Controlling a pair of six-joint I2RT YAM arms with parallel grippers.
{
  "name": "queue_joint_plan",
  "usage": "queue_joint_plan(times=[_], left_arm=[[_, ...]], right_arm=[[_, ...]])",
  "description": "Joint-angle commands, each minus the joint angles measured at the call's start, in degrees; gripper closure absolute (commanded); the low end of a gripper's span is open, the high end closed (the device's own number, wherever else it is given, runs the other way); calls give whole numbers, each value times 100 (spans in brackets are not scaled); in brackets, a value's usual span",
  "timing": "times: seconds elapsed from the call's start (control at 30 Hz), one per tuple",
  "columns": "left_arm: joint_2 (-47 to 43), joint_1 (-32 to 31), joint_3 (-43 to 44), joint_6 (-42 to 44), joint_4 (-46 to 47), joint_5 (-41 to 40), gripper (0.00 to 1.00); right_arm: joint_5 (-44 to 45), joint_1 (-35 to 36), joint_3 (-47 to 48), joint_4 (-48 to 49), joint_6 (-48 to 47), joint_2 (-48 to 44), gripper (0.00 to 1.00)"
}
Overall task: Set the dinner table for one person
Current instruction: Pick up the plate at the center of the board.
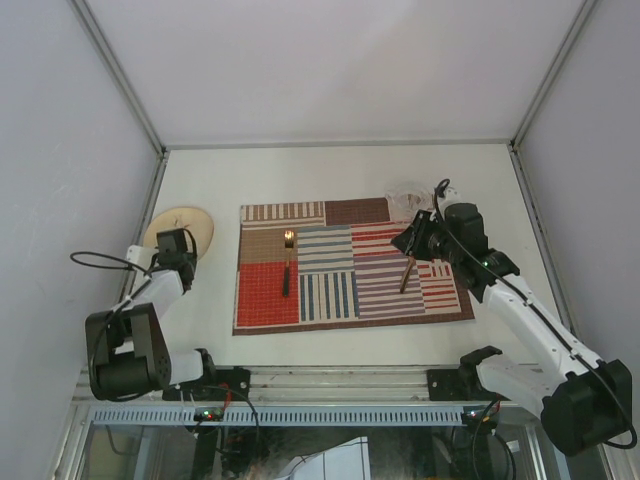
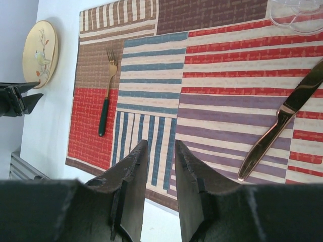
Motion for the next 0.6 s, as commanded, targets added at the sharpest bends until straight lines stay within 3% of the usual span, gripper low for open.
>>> queue_joint_plan(times=[0.0,0.57], left_arm=[[294,36,379,105,352,56,58],[1040,125,689,292,663,153,59]], right_arm=[[-192,-123,-13,355,-61,79,72],[-420,-199,-9,606,145,413,73]])
